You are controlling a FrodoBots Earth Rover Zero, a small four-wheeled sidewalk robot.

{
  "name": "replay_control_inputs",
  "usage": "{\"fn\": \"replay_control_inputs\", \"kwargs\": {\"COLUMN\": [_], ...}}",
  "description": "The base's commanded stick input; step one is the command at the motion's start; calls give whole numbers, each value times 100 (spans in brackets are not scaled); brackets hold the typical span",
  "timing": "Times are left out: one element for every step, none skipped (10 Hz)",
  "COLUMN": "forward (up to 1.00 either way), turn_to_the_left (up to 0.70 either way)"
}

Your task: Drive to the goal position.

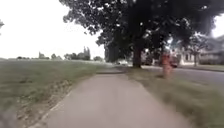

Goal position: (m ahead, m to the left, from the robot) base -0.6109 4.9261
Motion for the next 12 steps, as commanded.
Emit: {"fn": "replay_control_inputs", "kwargs": {"forward": [100,100,100,100,100,100,100,100,100,100,100,100], "turn_to_the_left": [0,0,0,0,0,0,0,0,0,0,0,0]}}
